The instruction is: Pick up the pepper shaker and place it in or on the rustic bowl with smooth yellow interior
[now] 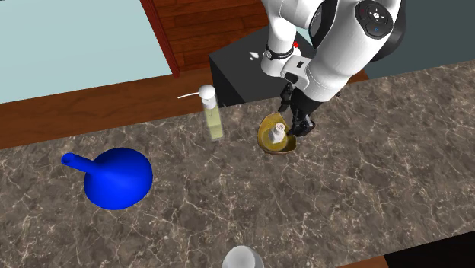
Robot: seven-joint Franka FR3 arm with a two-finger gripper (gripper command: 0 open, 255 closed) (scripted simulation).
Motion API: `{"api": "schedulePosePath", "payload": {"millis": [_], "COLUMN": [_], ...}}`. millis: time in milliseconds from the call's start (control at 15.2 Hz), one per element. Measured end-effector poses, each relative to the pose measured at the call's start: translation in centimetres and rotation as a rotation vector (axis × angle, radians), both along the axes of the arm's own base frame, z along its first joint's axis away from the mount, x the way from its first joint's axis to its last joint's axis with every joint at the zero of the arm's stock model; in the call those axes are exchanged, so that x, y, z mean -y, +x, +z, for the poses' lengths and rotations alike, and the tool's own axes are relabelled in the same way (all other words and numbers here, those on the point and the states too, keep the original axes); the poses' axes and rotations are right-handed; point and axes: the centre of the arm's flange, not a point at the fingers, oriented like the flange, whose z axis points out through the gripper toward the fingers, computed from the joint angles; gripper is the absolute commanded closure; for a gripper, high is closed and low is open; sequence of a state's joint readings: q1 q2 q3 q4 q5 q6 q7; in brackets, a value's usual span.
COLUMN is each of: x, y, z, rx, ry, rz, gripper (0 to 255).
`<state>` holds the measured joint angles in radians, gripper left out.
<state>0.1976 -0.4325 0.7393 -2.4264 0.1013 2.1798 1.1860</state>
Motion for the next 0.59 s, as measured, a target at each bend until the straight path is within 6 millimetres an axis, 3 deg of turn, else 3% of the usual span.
{"api": "schedulePosePath", "payload": {"millis": [264, 594], "x": [0.0, -0.2], "y": [0.0, -0.9], "z": [0.0, 4.3], "rx": [0.000, 0.001], "ry": [0.000, 0.001], "rz": [0.000, 0.000], "gripper": [0, 0]}}
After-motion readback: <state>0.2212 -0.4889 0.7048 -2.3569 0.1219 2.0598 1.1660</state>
